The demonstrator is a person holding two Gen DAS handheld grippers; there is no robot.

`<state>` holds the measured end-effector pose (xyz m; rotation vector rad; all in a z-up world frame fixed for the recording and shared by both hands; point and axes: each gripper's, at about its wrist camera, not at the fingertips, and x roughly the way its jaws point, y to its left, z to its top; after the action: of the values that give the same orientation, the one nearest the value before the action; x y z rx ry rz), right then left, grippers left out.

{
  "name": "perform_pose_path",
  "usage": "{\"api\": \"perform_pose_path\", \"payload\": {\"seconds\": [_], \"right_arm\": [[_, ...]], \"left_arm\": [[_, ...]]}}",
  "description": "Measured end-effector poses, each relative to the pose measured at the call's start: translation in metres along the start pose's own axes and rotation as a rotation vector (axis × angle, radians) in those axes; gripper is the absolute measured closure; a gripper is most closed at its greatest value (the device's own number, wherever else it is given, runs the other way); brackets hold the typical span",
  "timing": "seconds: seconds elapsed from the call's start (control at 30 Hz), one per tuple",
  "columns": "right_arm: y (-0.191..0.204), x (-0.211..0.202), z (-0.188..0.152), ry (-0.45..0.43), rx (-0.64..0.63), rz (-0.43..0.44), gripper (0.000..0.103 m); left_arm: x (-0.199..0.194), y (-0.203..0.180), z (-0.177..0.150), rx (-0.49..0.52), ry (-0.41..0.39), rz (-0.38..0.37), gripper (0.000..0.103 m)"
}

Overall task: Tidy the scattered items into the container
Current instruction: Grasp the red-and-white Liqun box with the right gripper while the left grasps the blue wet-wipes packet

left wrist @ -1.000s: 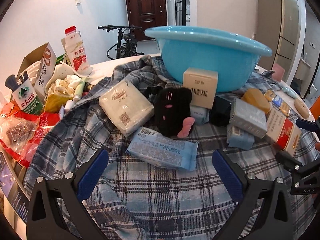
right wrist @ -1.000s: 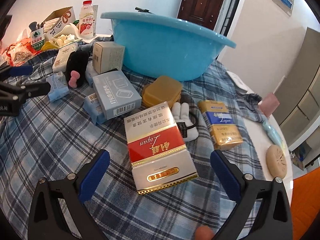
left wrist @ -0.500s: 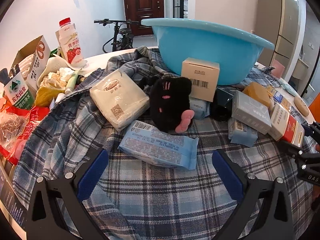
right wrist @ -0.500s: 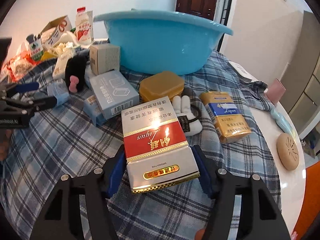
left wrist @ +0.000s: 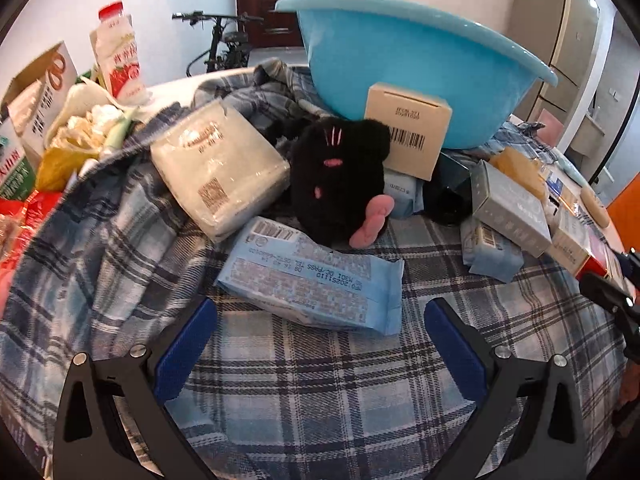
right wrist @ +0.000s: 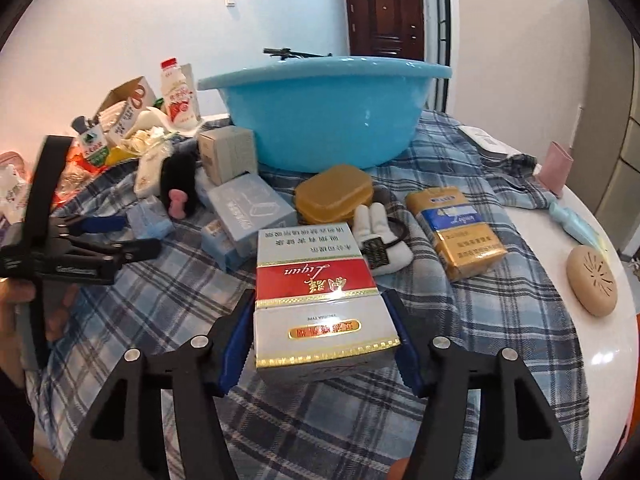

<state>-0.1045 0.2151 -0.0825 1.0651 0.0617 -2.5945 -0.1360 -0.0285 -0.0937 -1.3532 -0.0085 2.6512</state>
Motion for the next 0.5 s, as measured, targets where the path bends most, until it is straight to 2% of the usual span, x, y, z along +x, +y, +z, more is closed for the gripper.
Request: {"api": "perform_pose_path", "payload": {"seconds": [0.23, 0.5], "right_arm": [[0.004, -0.001, -0.002, -0.004, -0.001, 0.044, 0.042], [0.006, 0.000, -0.002, 0.007, -0.005, 0.030, 0.044]], "left_arm": [[0.004, 0.002, 0.008, 0.011, -0.005, 0.038, 0.000], [0.015, -0.002, 0.015, 0.064, 0.026, 0.059, 0.000]]}}
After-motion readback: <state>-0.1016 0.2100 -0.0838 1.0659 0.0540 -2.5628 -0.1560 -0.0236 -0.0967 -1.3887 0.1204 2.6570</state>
